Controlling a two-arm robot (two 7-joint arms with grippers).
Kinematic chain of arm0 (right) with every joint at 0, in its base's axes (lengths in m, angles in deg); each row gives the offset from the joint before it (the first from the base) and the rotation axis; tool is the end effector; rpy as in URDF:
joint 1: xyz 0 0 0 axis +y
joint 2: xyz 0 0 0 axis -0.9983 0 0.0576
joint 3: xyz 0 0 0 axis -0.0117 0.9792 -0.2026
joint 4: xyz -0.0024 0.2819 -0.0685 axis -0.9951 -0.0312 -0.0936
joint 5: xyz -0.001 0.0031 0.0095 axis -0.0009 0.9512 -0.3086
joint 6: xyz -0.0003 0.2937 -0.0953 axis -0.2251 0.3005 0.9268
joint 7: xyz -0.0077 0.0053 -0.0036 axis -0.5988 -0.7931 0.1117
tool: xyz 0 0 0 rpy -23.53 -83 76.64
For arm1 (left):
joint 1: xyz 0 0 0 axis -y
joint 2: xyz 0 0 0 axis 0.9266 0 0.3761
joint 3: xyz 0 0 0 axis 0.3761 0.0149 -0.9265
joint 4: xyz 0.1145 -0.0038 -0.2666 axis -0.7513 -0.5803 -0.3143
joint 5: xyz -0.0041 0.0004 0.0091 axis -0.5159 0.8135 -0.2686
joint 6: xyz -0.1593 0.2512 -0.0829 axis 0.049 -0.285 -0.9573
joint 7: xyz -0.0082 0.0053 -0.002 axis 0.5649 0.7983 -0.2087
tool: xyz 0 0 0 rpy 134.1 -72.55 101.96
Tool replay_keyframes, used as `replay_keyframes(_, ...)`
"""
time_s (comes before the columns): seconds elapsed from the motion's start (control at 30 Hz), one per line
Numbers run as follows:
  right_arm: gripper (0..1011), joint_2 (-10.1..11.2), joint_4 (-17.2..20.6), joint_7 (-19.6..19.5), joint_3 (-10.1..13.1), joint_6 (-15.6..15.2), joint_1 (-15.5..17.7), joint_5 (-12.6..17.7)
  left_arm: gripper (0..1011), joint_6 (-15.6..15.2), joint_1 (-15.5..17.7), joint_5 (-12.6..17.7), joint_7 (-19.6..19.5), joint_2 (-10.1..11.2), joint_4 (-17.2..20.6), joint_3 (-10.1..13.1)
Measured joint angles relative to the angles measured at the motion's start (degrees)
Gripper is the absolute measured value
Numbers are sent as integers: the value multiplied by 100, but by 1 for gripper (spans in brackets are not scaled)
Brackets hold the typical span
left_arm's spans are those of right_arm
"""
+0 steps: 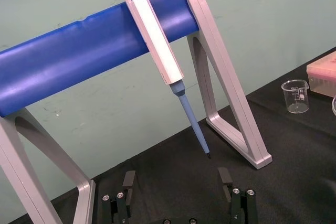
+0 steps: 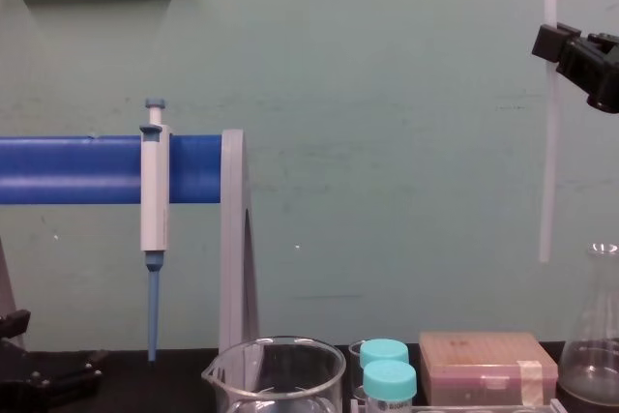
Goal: Pick up the stirring rod with one hand, then place it down.
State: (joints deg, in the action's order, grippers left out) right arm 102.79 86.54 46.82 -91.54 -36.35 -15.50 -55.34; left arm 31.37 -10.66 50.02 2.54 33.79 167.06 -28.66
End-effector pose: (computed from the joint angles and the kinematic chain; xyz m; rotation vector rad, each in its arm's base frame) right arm 0.3752 -0.0640 -0.2057 0.2906 -0.3678 -0.8701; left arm 0.3581 0.0827 -0.3022 0.3042 -0.2851 1.2481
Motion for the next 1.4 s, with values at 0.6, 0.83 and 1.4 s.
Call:
replay_keyframes(0.6,67,-34,-84,28,-22,8,-55,-13,1000,0,-1,0,0,0,0,0)
replay_keyframes(0.83,67,-30,-86,38,-26,-1,-57,3,1000,0,0,0,0,0,0,0)
replay_keyframes(1.4,67,-25,-85,38,-33,-8,-40,5,1000,0,-1,0,0,0,0,0)
